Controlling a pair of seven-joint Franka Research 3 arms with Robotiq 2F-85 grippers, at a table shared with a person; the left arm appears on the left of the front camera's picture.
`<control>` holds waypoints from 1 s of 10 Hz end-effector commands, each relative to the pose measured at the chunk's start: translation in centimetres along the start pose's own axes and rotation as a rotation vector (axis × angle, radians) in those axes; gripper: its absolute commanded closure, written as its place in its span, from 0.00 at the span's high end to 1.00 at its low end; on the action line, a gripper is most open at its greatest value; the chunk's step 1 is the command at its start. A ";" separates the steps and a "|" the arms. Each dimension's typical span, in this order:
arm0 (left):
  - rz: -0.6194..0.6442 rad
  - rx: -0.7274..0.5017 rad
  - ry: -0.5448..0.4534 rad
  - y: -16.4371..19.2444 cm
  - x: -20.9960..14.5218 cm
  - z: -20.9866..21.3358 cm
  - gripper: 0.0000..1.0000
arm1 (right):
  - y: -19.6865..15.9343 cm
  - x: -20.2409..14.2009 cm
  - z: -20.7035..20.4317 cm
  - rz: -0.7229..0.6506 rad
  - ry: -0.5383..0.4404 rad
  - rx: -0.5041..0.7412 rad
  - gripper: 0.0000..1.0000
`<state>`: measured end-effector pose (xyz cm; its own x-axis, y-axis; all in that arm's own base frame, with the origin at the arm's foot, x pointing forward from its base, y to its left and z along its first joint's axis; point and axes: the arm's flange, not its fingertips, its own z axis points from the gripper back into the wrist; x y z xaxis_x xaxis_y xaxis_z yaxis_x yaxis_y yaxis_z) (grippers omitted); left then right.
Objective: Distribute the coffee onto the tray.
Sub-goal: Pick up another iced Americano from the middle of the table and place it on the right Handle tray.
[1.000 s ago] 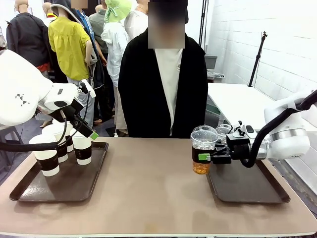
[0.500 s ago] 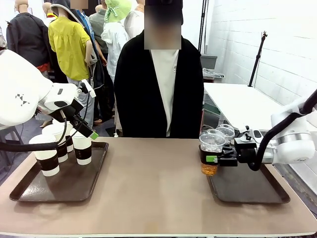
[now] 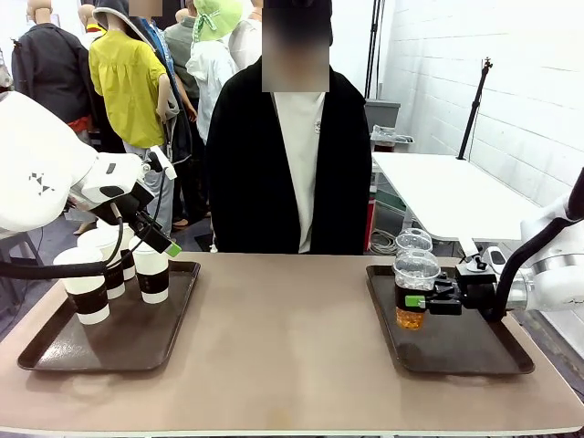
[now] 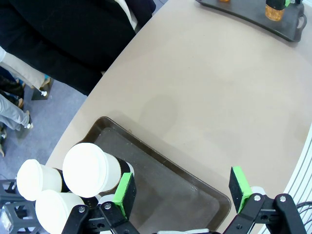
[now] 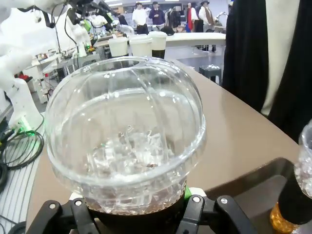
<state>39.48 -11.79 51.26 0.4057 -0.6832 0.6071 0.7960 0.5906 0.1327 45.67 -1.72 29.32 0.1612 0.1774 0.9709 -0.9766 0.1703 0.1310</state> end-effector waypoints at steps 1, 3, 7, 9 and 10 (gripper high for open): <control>0.008 -0.016 -0.008 0.1 -0.2 -0.1 1.00 | -1.3 -0.3 0.6 0.069 -0.017 0.022 0.65; 0.008 -0.016 -0.008 0.1 -0.2 -0.1 1.00 | -2.4 -1.7 1.1 0.100 -0.028 -0.009 0.65; 0.008 -0.016 -0.008 0.1 -0.2 -0.1 1.00 | -3.5 -3.1 1.2 0.114 -0.052 -0.014 0.65; 0.008 -0.016 -0.008 0.1 -0.2 -0.1 1.00 | -3.8 -3.7 1.2 0.099 -0.051 -0.015 0.65; 0.008 -0.016 -0.008 0.1 -0.2 -0.1 1.00 | -3.9 -3.9 1.1 0.086 -0.053 -0.014 0.65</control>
<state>39.48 -11.80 51.26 0.4058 -0.6833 0.6070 0.7960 0.5906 0.1327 48.15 -4.08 24.93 0.0831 0.1829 0.9796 -0.9845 0.1675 0.0523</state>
